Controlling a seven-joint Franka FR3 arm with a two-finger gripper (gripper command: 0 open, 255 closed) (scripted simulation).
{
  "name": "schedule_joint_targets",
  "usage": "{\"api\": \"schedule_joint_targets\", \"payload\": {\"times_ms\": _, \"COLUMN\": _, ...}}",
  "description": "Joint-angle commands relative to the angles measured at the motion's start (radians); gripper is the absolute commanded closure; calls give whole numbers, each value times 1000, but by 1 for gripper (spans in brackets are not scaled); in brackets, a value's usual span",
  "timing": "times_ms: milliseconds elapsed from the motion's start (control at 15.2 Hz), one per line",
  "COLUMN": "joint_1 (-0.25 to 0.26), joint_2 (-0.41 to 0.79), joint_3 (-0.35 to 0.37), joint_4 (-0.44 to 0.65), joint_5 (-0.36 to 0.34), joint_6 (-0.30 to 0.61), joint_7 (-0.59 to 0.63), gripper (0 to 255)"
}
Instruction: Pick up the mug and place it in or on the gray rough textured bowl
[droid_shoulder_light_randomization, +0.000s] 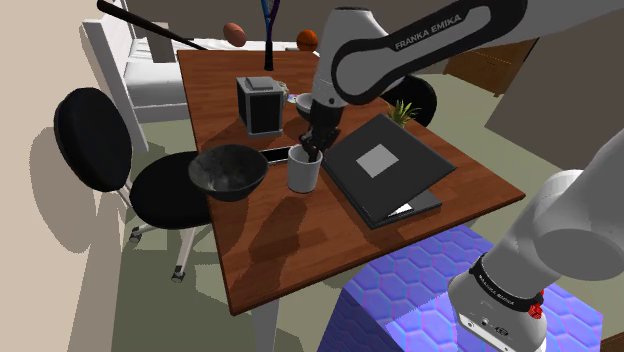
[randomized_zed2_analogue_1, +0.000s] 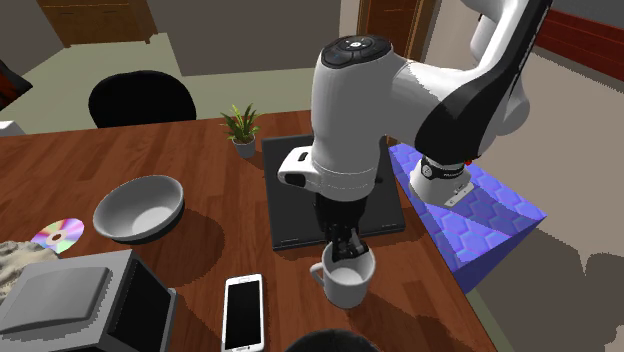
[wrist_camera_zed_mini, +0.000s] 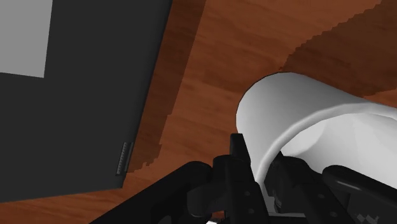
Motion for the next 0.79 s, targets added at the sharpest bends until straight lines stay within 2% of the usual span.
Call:
{"api": "schedule_joint_targets", "payload": {"times_ms": 0, "joint_1": -1, "joint_2": -10, "joint_3": -1, "joint_4": 18, "joint_5": 0, "joint_6": -28, "joint_7": 0, "gripper": 255}}
{"api": "schedule_joint_targets", "payload": {"times_ms": 726, "joint_1": -3, "joint_2": -70, "joint_3": -6, "joint_4": 108, "joint_5": 3, "joint_6": -178, "joint_7": 2, "gripper": 255}}
